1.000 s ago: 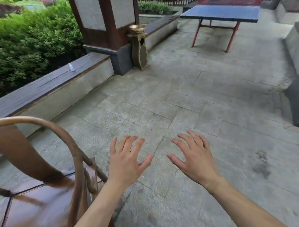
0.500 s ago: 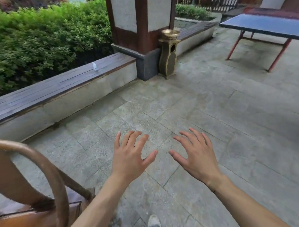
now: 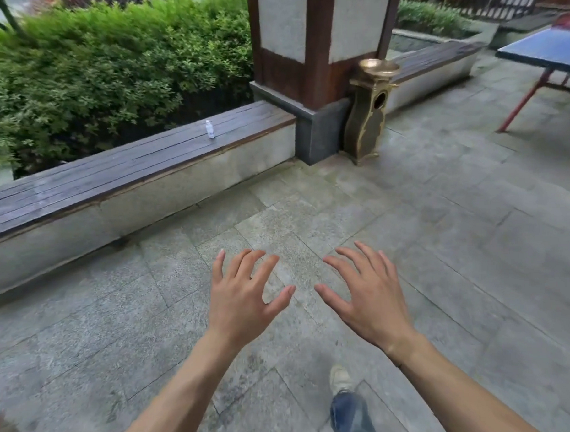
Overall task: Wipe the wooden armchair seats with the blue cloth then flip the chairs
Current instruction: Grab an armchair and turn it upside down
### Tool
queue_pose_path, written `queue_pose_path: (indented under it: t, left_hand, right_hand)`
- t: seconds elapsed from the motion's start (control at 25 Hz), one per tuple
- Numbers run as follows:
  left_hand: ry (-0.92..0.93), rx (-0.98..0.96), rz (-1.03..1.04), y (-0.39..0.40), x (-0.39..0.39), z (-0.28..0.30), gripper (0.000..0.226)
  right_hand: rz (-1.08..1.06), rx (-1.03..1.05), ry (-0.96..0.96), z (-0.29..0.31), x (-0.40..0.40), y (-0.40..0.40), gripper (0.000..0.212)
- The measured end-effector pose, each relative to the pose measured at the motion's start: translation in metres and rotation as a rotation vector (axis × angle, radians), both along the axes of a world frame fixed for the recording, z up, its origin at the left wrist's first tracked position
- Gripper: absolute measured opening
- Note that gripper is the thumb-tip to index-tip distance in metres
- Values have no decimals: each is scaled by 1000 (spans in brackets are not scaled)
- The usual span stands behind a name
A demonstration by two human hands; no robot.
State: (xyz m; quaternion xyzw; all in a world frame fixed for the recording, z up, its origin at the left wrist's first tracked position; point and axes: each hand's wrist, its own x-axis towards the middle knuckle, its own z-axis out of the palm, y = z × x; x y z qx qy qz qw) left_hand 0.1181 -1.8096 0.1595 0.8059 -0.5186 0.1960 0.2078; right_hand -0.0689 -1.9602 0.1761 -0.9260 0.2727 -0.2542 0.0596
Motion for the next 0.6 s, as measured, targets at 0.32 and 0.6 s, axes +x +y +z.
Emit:
queue_pose_path:
  t: [0.32,0.6]
  left_hand:
    - [29,-6,280,-122,84,14,62]
    - [95,-6,648,-99,170,15,66]
  right_hand:
    - [325,-73,2,17,146,-171,57]
    - [668,-88,-38,12,313,-189,55]
